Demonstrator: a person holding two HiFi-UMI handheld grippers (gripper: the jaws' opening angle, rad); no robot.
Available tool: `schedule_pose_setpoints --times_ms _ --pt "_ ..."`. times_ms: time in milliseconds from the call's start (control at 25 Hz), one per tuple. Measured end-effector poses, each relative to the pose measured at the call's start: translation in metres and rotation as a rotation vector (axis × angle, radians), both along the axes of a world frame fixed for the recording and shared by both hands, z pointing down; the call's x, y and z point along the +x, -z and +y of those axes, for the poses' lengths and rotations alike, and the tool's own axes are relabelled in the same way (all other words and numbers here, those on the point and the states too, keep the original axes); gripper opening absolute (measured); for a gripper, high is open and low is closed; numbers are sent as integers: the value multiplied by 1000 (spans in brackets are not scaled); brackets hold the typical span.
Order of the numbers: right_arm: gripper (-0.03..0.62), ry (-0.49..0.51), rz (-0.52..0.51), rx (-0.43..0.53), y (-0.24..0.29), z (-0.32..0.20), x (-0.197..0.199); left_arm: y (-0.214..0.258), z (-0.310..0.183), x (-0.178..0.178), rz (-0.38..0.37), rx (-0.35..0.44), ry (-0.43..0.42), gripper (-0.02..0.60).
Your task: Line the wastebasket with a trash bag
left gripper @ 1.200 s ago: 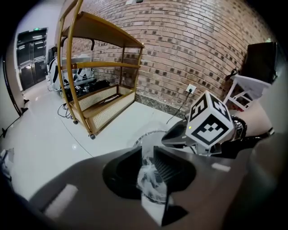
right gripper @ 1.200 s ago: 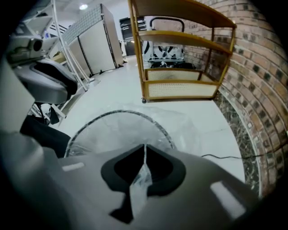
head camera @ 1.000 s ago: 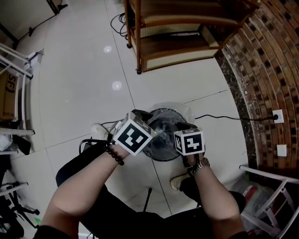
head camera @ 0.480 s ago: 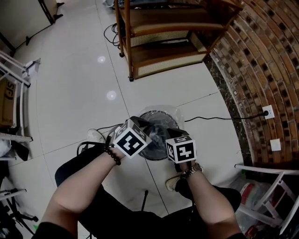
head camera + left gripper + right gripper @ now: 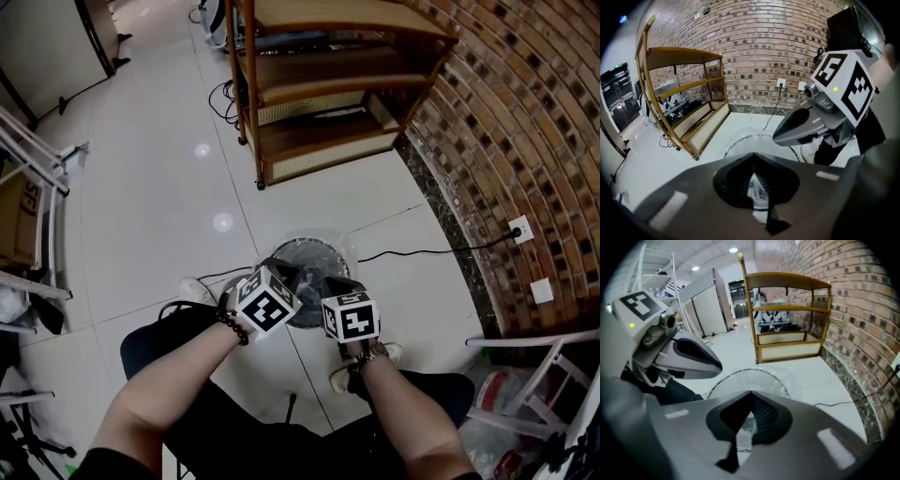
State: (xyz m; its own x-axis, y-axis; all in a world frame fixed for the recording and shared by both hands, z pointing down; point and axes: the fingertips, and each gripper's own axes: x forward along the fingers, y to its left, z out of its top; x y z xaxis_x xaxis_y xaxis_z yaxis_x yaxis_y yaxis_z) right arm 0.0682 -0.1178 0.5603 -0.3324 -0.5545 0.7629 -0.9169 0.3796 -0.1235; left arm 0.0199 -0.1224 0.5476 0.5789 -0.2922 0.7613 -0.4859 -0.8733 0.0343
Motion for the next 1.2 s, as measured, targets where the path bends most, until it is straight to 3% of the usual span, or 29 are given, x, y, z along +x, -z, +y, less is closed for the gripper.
schedule_pose_setpoints --times_ms 240,520,1200 --pt "2 -15 -36 39 19 6 -2 8 16 -4 19 -24 51 2" --pt "2 -6 -52 69 36 14 -9 22 25 -8 24 0 92 2" --pt "2 0 -47 93 55 30 -16 41 37 -9 32 14 113 2"
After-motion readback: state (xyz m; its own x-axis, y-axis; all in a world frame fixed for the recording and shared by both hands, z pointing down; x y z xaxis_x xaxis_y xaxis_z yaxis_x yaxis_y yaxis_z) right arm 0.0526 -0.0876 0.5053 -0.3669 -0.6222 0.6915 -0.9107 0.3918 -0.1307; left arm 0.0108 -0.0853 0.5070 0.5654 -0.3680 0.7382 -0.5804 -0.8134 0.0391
